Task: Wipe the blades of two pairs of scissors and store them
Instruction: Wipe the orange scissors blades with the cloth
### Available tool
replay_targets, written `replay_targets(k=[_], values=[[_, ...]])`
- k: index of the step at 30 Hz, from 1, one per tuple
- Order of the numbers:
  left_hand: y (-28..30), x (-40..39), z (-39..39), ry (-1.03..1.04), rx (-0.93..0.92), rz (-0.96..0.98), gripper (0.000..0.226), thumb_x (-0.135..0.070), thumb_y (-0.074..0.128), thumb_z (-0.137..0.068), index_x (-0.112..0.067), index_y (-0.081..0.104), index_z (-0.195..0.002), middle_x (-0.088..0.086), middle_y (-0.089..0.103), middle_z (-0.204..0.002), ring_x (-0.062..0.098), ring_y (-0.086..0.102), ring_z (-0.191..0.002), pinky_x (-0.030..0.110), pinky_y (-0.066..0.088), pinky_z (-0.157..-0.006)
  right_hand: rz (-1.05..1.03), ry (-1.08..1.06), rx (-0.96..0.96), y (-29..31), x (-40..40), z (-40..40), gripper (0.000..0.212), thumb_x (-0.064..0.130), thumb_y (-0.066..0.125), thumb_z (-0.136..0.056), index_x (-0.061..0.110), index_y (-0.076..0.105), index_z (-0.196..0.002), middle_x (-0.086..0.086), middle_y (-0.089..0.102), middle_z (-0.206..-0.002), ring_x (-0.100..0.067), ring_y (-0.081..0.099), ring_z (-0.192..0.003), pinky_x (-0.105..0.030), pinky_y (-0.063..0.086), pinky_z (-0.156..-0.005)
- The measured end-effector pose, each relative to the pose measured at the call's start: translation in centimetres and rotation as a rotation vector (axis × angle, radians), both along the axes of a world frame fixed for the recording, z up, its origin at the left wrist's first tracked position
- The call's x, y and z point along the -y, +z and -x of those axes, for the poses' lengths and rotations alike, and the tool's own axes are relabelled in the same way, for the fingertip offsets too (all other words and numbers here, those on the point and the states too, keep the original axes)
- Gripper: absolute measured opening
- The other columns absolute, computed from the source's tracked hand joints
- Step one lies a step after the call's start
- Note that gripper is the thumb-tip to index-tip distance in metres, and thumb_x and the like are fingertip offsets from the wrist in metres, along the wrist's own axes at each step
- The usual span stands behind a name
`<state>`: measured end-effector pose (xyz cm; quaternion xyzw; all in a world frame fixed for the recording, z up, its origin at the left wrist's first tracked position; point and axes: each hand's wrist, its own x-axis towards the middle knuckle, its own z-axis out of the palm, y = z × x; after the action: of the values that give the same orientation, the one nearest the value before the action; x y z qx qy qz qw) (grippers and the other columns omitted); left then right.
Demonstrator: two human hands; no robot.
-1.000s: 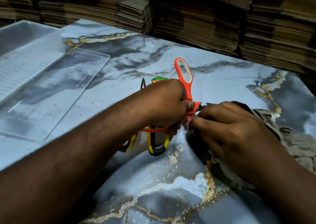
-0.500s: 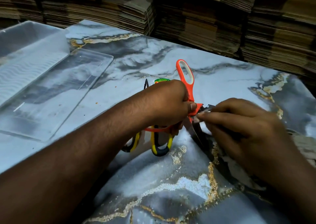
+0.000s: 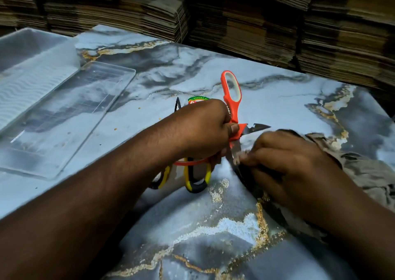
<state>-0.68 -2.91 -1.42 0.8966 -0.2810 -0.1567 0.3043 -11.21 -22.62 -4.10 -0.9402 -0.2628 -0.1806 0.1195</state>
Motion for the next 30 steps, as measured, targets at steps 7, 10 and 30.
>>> replay_targets(k=[7, 10, 30], values=[[0.7, -0.1, 0.4, -0.009, -0.06, 0.017, 0.031, -0.033, 0.052, -0.109, -0.019, 0.065, -0.084, -0.003, 0.078, -0.074, 0.008, 0.076, -0.065, 0.034, 0.061, -0.071, -0.112, -0.079, 0.042, 0.4, 0.1, 0.0, 0.011, 0.019, 0.074, -0.096, 0.013, 0.08, -0.102, 0.001, 0.068, -0.096, -0.022, 0.066, -0.085, -0.043, 0.055, -0.073], [0.9, -0.3, 0.8, -0.036, -0.065, 0.022, 0.021, -0.036, 0.05, -0.109, -0.026, 0.056, -0.092, -0.004, 0.078, -0.085, 0.012, 0.076, -0.076, 0.042, 0.063, -0.083, -0.184, -0.132, 0.045, 0.9, 0.6, 0.4, 0.013, 0.018, 0.076, -0.096, 0.018, 0.079, -0.109, 0.007, 0.07, -0.103, -0.016, 0.069, -0.089, -0.042, 0.057, -0.073], [-0.1, 0.2, 1.6, -0.045, -0.467, 0.176, 0.015, -0.04, 0.04, -0.112, -0.025, 0.037, -0.11, 0.015, 0.08, -0.083, 0.04, 0.077, -0.065, 0.054, 0.065, -0.06, -0.178, -0.075, 0.008, -0.3, 1.7, 0.1, 0.017, 0.021, 0.071, -0.099, 0.02, 0.082, -0.112, 0.008, 0.073, -0.105, -0.018, 0.071, -0.094, -0.042, 0.057, -0.076]])
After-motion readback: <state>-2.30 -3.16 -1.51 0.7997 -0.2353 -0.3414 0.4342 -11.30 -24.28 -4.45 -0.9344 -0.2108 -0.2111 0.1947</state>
